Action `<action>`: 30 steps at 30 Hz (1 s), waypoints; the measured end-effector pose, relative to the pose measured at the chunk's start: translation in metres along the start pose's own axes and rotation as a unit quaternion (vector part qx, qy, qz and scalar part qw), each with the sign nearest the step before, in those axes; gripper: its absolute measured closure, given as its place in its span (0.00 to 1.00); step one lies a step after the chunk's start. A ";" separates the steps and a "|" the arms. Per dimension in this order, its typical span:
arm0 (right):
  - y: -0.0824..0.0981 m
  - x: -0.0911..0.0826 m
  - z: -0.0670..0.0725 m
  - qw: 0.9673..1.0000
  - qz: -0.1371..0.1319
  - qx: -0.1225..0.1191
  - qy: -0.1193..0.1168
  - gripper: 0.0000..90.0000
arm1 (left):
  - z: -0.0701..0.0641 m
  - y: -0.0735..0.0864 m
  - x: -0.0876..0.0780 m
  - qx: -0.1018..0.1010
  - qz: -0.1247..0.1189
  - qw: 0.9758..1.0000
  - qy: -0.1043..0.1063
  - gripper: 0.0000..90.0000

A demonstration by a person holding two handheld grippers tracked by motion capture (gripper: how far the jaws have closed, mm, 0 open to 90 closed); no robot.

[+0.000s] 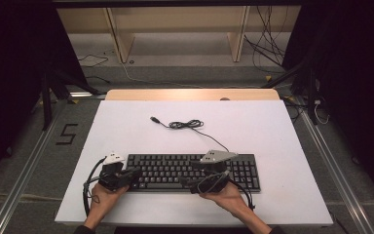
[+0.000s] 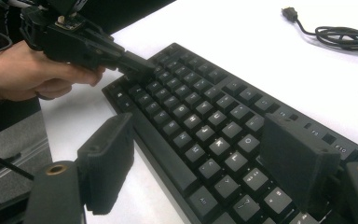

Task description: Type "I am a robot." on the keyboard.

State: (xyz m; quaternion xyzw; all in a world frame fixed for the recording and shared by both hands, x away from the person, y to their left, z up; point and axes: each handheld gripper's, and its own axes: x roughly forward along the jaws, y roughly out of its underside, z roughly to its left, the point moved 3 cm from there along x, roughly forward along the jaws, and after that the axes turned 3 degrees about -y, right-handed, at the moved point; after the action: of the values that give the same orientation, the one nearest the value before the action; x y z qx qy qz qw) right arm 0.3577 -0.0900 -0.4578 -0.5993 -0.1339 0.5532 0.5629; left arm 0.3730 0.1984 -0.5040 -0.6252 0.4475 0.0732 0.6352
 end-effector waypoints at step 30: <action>0.000 0.004 0.001 1.000 -0.002 -0.001 -0.002 0.32 | -0.009 -0.009 -0.031 -0.019 -0.090 0.995 0.040 0.41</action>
State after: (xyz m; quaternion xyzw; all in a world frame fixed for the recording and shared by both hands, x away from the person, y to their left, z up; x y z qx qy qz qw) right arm 0.3581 -0.0867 -0.4598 -0.5985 -0.1364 0.5532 0.5632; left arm 0.3562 0.2035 -0.4755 -0.6773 0.4130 -0.0010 0.6088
